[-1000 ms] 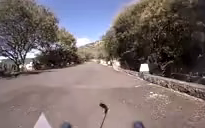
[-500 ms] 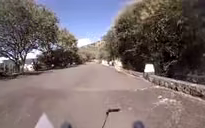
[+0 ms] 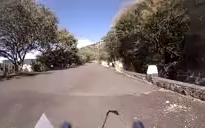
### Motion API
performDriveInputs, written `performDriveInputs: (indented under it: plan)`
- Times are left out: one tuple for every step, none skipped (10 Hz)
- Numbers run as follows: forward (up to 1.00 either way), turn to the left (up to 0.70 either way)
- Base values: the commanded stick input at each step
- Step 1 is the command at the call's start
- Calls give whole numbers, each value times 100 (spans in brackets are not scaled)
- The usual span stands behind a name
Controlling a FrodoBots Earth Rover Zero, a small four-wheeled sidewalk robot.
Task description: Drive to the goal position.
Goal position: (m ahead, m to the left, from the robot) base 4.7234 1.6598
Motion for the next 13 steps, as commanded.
performDriveInputs:
  plan:
    - [50,0]
    - [50,0]
    - [50,0]
    - [50,0]
    - [50,0]
    - [50,0]
    - [50,0]
    - [50,0]
    - [50,0]
    - [85,0]
    - [85,0]
    - [85,0]
    - [85,0]
